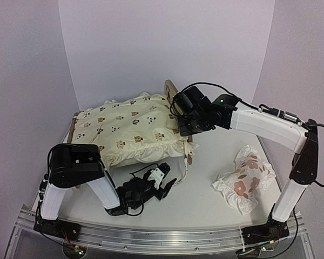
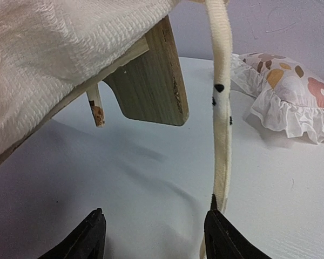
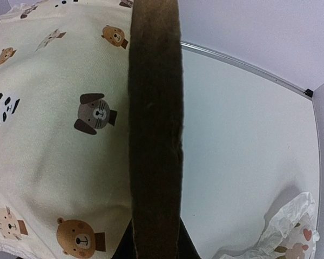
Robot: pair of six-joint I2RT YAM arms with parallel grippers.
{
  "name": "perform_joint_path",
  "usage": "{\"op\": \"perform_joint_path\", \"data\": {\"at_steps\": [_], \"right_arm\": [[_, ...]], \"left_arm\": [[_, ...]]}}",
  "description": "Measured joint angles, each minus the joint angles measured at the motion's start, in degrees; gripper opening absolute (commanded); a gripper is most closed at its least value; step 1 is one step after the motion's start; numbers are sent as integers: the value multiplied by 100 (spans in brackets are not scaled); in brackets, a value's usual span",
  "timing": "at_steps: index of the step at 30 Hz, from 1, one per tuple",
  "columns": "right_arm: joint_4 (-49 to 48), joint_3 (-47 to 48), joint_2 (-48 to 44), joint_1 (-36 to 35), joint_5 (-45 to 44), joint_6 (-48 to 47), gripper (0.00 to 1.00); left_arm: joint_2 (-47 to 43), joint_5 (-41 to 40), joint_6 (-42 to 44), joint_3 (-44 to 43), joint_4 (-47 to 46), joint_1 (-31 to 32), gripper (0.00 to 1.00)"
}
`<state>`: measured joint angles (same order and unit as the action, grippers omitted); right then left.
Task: Set up the pet bed
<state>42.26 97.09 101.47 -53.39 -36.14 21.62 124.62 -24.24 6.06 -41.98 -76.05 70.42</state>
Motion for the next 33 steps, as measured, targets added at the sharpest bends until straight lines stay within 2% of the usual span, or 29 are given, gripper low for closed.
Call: {"op": "perform_joint_path", "data": {"at_steps": [8, 15, 25, 33], "right_arm": [[423, 321, 106, -81, 14, 288, 0], [1063, 1048, 392, -185, -58, 470, 0], [1361, 1314, 455, -281, -149, 542, 0], [1452, 1422, 500, -295, -166, 565, 0]], "left_arm": [[203, -215, 327, -662, -2, -115, 58], [732, -464, 496, -1343, 8, -123, 57], [939, -900, 591, -1619, 2, -174, 56], [983, -939, 560, -1750, 8, -246, 54]]}}
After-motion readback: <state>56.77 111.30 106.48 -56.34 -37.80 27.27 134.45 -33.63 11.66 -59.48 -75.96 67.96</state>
